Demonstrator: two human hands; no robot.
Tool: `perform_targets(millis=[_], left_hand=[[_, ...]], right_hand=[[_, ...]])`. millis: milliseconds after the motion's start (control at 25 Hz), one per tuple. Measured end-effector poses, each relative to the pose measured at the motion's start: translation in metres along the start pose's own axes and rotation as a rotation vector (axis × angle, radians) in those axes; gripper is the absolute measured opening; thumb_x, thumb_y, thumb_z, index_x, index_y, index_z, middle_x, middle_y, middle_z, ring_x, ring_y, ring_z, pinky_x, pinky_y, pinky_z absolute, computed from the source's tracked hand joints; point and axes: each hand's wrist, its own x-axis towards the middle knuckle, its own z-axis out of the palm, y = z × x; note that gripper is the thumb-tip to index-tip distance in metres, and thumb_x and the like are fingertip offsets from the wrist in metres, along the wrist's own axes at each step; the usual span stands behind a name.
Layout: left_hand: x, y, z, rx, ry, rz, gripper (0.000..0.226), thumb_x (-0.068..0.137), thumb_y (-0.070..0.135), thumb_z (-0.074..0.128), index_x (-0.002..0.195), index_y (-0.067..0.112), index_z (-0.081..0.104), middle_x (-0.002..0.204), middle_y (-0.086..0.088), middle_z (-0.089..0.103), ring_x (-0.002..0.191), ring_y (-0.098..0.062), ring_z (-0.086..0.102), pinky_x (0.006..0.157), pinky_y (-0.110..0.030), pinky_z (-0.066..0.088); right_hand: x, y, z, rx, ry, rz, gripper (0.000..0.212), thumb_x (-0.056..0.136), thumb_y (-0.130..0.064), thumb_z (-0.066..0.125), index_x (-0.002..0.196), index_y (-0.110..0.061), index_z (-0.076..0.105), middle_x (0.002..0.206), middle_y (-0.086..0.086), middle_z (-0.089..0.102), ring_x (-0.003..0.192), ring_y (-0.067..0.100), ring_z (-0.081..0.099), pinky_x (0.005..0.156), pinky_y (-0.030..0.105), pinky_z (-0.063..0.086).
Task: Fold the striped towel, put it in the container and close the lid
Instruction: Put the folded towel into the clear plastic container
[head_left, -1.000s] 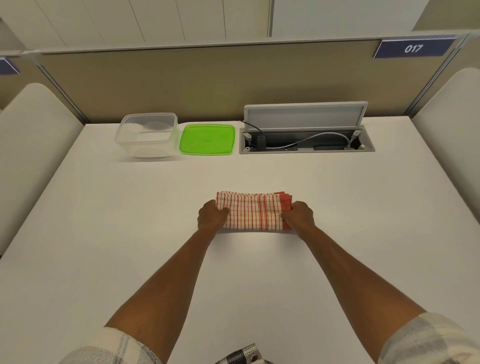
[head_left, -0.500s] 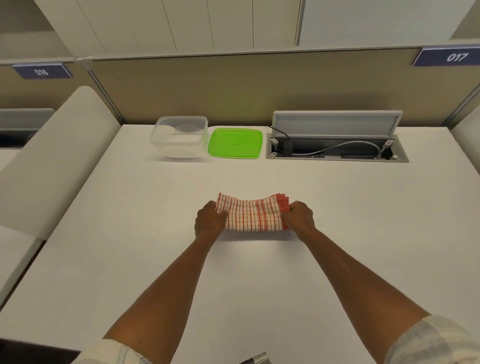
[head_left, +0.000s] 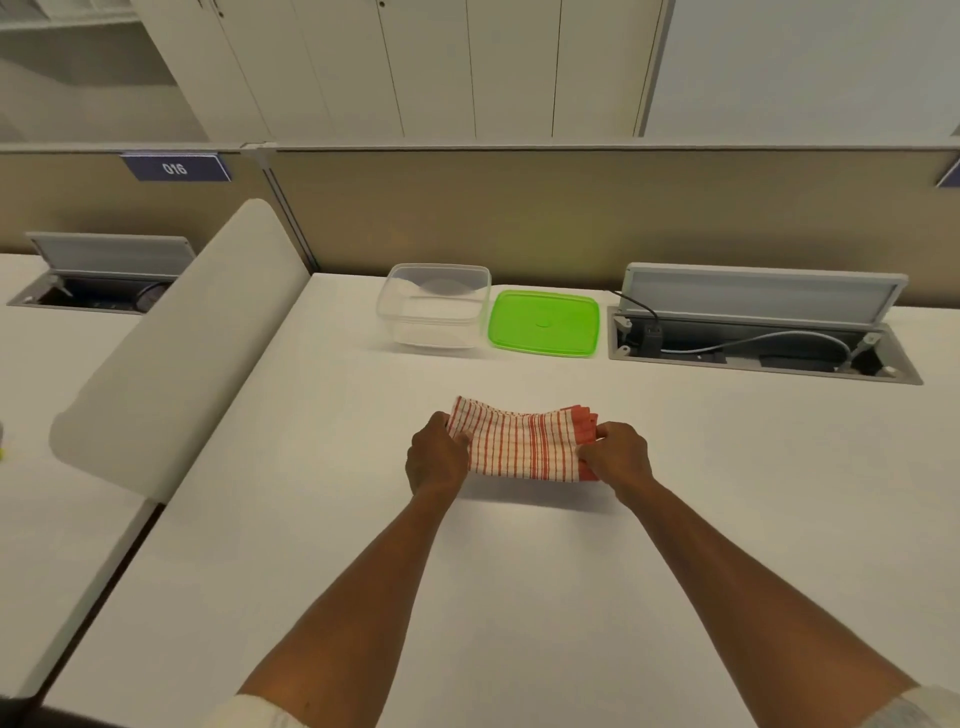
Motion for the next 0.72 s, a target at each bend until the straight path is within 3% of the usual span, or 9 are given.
perform_targets(millis=[200,440,720], left_hand=[[0.048,-0.022,-0.031,-0.052,0.04,0.01,0.019,0.092,0.028,0.064,0.106,0.014,0.063,0.108,-0.005,0.072,0.092,-0.025,0.07,0.073,-0.033,0.055],[0.103,-0.02,-0.061,-0.107,0.065,0.06,0.02,0.093,0.025,0.064,0.108,0.012,0.064,0.108,-0.006,0.072,0.092,-0.023,0.07,0.066,-0.023,0.047],[0.169,0.012,-0.1,-0.145,0.144,0.14,0.028,0.093,0.027,0.064,0.116,0.011,0.064,0.114,-0.009,0.07,0.098,-0.028,0.07,0.079,-0.034,0.057]], right_hand=[[0.008,-0.043,0.035,-0.06,0.034,-0.028,0.017,0.077,-0.014,0.066,0.094,-0.012,0.07,0.093,0.005,0.072,0.085,0.025,0.067,0.076,0.039,0.058],[0.03,-0.09,0.056,-0.079,0.091,-0.077,0.005,0.075,-0.014,0.067,0.08,-0.014,0.067,0.088,0.007,0.072,0.084,0.026,0.066,0.074,0.037,0.055],[0.064,-0.159,0.054,-0.147,0.172,-0.195,0.008,0.076,-0.015,0.069,0.076,-0.007,0.071,0.08,0.015,0.071,0.08,0.034,0.065,0.064,0.031,0.046]])
